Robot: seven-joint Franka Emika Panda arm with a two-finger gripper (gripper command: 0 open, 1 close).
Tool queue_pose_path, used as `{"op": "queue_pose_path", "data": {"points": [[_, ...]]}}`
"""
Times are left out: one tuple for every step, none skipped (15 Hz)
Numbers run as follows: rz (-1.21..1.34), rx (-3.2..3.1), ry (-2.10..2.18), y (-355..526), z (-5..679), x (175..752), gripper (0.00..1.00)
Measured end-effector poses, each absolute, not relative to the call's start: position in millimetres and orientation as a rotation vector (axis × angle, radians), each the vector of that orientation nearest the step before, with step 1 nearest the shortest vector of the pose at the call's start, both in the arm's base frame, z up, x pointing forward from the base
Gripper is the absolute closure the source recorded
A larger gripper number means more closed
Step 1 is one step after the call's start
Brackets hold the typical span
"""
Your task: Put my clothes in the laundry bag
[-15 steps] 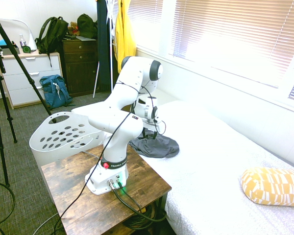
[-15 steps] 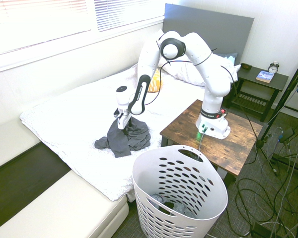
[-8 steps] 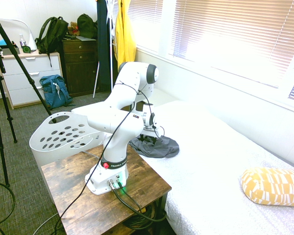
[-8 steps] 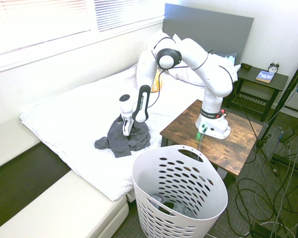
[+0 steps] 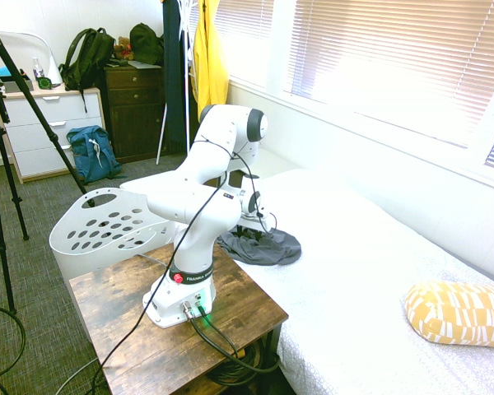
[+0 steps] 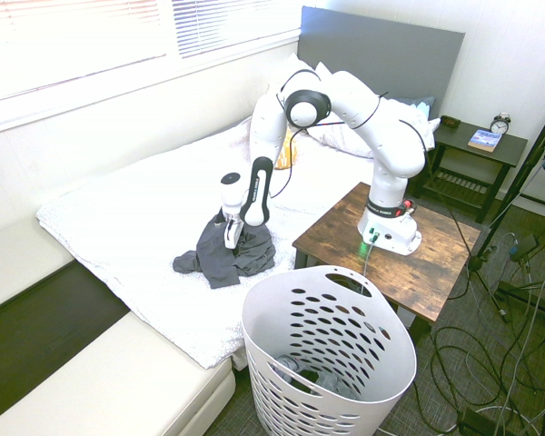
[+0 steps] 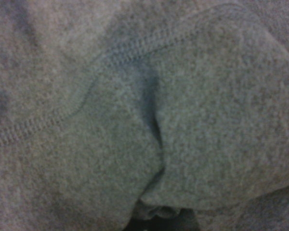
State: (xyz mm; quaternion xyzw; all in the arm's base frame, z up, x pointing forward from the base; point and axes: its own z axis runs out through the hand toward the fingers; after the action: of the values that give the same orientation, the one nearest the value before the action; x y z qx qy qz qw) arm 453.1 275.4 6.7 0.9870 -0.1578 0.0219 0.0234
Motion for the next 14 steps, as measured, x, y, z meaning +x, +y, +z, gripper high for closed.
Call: {"op": "queue_pose_path", "data": {"points": [[0.062,3.060,-0.491,276.3,6.9,452.5,1.00],[0.054,3.066,-0.497,277.2,7.5,451.9,1.00],[0.045,3.073,-0.501,277.7,8.8,451.4,1.00],[0.039,3.080,-0.507,277.6,10.8,451.6,1.00],[0.033,3.087,-0.510,278.0,12.8,451.5,1.00],[0.027,3.094,-0.512,278.7,15.1,450.8,1.00],[0.021,3.100,-0.515,279.6,17.2,450.0,1.00],[0.018,3.104,-0.518,279.7,19.3,449.4,1.00],[0.015,3.107,-0.518,279.6,20.8,449.0,1.00],[0.011,3.109,-0.520,279.1,21.9,448.3,1.00],[0.007,3.110,-0.521,278.8,22.8,447.7,1.00],[0.003,3.113,-0.522,279.2,23.4,447.2,1.00],[-0.001,3.115,-0.522,279.2,23.2,446.7,1.00],[-0.006,3.118,-0.520,279.2,23.0,446.4,1.00]]}}
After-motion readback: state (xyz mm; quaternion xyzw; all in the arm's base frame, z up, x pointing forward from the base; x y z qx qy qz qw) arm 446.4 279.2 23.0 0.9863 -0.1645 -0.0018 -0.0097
